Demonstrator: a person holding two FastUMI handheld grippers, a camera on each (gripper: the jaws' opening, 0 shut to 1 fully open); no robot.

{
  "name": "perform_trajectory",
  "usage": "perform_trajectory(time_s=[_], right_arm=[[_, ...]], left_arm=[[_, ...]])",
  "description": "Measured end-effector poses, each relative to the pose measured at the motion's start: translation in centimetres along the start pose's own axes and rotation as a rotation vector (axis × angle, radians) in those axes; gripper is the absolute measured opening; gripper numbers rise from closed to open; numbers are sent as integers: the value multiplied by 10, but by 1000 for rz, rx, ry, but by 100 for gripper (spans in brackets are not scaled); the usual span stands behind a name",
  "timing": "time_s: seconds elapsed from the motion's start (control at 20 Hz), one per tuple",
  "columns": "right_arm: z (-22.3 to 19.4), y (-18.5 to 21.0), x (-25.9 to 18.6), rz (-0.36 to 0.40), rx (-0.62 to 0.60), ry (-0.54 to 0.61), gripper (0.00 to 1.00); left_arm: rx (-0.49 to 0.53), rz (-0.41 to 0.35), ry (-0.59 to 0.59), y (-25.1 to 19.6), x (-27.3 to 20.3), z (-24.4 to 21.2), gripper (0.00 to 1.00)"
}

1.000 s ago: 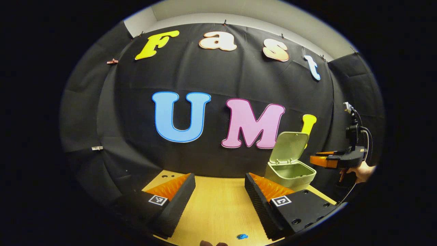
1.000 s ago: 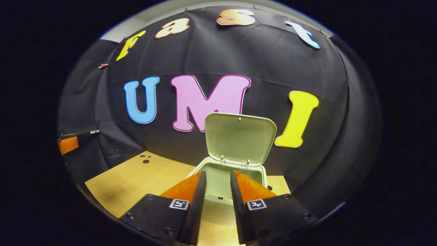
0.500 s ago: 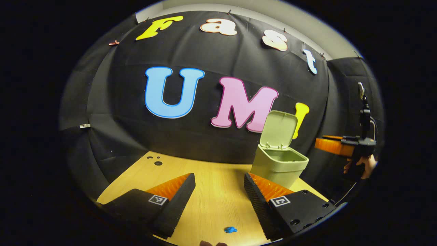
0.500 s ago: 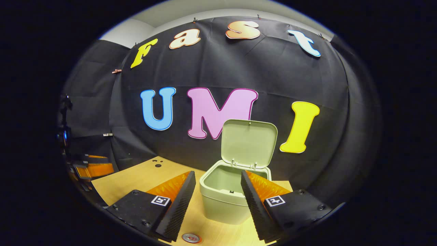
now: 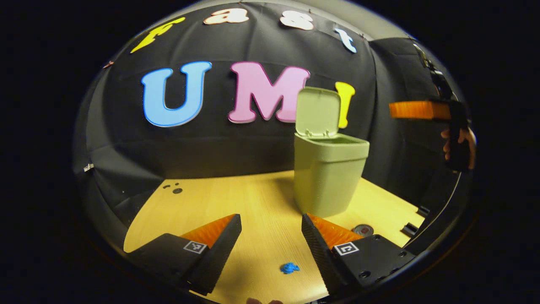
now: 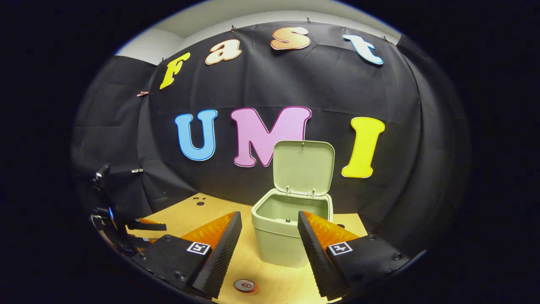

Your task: Press the lid of the desktop garbage bin to open it, pick up the crumpled paper on the desktop and throw it into the bin, then pick up the pop can on the desktop and drop it into the bin, and finally close the garbage bin lid.

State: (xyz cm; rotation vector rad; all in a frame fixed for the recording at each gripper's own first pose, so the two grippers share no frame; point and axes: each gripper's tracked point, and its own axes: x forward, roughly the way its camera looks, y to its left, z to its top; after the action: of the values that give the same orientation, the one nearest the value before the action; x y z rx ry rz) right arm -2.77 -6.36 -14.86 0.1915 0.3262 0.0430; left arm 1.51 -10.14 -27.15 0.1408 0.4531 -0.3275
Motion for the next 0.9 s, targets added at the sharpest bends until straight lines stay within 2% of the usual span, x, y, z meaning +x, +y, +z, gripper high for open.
perform_trajectory(time_s=[0.45,0.55,0.7,0.9], right_arm=[[-22,-30,-35,-80,-25,56,85],[-26,-33,-41,-95,-26,70,85],[-30,-38,-50,-112,-26,86,86],[-34,-43,-57,-121,-36,106,85]], left_arm=[[53,-100,272,-33,32,-113,90],[57,-121,316,-40,39,-128,86],[60,-123,365,-45,45,-146,72],[85,-100,430,-40,55,-166,65]])
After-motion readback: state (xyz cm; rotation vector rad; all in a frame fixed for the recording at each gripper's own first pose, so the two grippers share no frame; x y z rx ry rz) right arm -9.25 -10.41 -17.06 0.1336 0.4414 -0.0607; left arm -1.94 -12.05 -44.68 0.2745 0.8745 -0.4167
